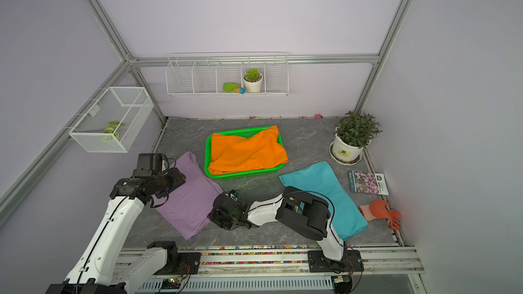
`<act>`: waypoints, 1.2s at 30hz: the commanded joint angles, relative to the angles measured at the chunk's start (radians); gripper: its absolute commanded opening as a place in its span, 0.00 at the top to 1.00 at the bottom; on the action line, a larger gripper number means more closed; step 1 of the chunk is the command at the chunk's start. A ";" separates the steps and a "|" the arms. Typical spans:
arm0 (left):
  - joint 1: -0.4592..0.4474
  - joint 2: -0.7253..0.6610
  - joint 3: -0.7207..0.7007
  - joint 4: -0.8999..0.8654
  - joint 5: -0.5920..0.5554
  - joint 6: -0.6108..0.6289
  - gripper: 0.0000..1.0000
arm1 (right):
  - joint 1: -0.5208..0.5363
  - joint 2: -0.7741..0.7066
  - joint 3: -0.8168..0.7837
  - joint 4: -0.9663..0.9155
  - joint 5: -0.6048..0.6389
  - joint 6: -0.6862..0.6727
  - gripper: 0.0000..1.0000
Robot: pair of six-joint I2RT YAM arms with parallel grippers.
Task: Put the folded long pants in the basket
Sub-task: Adjust the long pant at the center of the board.
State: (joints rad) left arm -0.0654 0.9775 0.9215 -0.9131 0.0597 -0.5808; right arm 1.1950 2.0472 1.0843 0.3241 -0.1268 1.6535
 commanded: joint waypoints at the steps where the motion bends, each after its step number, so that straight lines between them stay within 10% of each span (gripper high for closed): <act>1: 0.004 -0.010 -0.015 0.015 -0.002 0.019 0.48 | -0.042 0.075 -0.052 -0.217 -0.024 -0.074 0.85; 4: 0.004 -0.005 -0.015 0.016 -0.001 0.021 0.48 | -0.090 0.027 -0.102 -0.235 -0.085 -0.163 1.00; 12: 0.006 0.041 0.003 0.020 0.024 0.038 0.43 | -0.288 -0.162 -0.157 -0.695 -0.358 -0.718 1.00; 19: 0.006 0.124 -0.017 0.030 -0.042 -0.035 0.38 | -0.510 -0.402 -0.248 -0.930 -0.138 -0.929 1.00; 26: 0.004 0.198 -0.156 0.197 0.179 -0.117 0.45 | -0.584 -0.473 -0.213 -0.896 -0.200 -1.007 0.50; 36: -0.004 0.167 -0.165 0.186 0.118 -0.134 0.45 | -0.538 -0.384 -0.200 -0.974 -0.139 -1.033 0.37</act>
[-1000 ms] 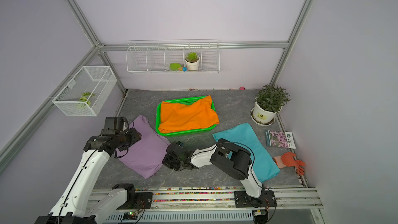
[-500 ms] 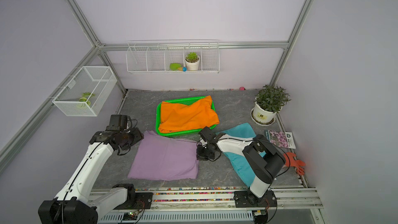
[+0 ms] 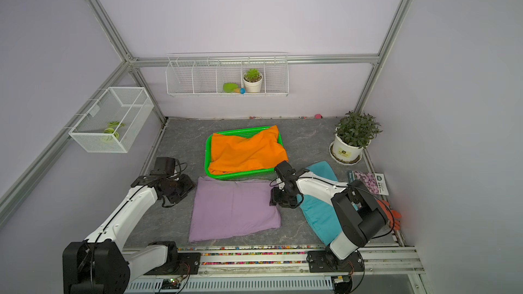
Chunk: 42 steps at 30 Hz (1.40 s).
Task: Put the folded long pants in the basket
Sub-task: Adjust the long pant at the center of the board, then pick up the long pant at the center of the board.
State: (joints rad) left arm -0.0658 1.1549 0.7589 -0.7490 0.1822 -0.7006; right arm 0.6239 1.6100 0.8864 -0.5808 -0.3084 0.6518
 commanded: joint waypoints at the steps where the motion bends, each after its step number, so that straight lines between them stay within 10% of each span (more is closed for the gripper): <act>1: -0.003 -0.006 -0.001 0.019 -0.008 -0.015 0.45 | 0.058 0.064 0.016 -0.089 0.068 -0.034 0.36; 10: -0.005 0.005 0.003 0.014 -0.021 -0.016 0.45 | 0.197 0.228 0.148 -0.195 0.260 -0.004 0.39; 19: -0.021 0.000 0.001 0.024 0.000 -0.016 0.44 | 0.217 0.253 0.166 -0.199 0.326 -0.038 1.00; 42: -0.371 -0.122 -0.267 0.111 0.072 -0.223 0.45 | 0.020 0.115 0.154 -0.325 0.329 -0.202 1.00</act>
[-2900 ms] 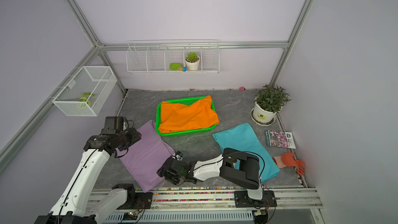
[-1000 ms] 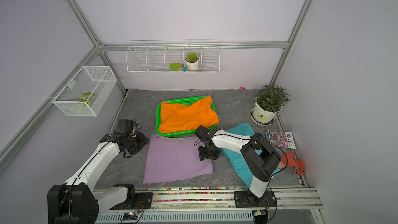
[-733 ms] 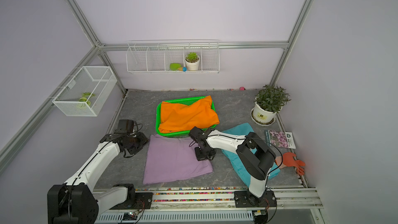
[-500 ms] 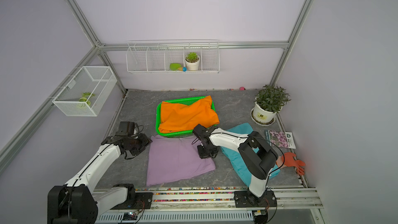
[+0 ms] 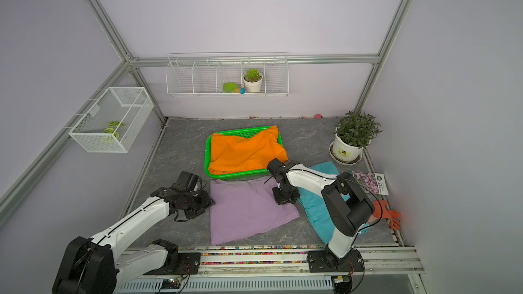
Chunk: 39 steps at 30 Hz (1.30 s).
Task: Put the folded long pants in the basket
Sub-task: Pick up the long pant at the center of the board.
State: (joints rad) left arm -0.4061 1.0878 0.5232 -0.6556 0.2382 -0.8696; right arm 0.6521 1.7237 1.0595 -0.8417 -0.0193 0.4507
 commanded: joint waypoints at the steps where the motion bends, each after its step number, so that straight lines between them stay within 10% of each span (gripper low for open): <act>1: -0.052 -0.078 -0.059 0.029 0.020 -0.073 0.45 | -0.007 0.003 -0.016 -0.065 0.040 0.000 1.00; 11: -0.060 -0.040 -0.179 0.147 0.051 -0.082 0.67 | -0.008 -0.019 -0.019 -0.059 0.019 0.010 1.00; 15: -0.061 -0.063 -0.152 0.108 0.027 -0.084 1.00 | -0.009 -0.043 -0.020 -0.072 0.007 0.004 1.00; 30: -0.081 -0.331 0.283 -0.500 0.051 -0.050 1.00 | 0.110 -0.296 0.094 -0.315 -0.023 0.004 1.00; 39: -0.080 -0.220 0.724 -0.560 0.025 0.050 1.00 | 0.103 -0.388 0.391 -0.433 0.059 -0.022 1.00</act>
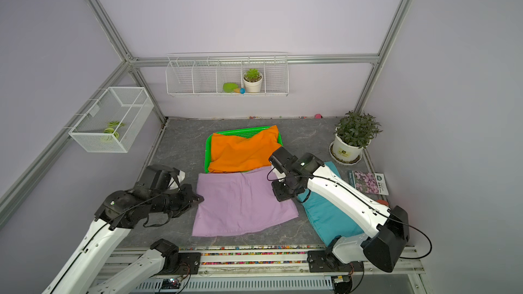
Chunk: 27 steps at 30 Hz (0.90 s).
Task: Put the folded long pants in the basket
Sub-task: Pick up the long pant at the center of the board, then place the long pant in the basket.
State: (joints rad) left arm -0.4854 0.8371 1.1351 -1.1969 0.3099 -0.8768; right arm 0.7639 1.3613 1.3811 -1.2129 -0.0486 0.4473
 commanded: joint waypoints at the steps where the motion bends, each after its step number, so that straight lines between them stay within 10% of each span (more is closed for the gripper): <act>1: 0.002 0.067 0.150 -0.004 -0.075 0.072 1.00 | -0.032 -0.015 0.107 -0.056 0.086 -0.027 1.00; 10: 0.181 0.621 0.551 0.085 -0.034 0.247 1.00 | -0.252 0.345 0.514 -0.015 0.029 -0.055 1.00; 16: 0.350 0.862 0.624 0.146 0.121 0.310 1.00 | -0.319 0.668 0.863 -0.096 0.040 -0.089 1.00; 27: 0.366 1.101 0.594 0.280 0.201 0.312 1.00 | -0.417 0.978 1.069 -0.119 -0.140 -0.036 1.00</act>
State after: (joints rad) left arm -0.1234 1.9194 1.7283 -0.9497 0.4732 -0.5892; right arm 0.3653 2.3379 2.4119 -1.2980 -0.1844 0.3847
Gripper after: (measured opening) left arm 0.010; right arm 0.142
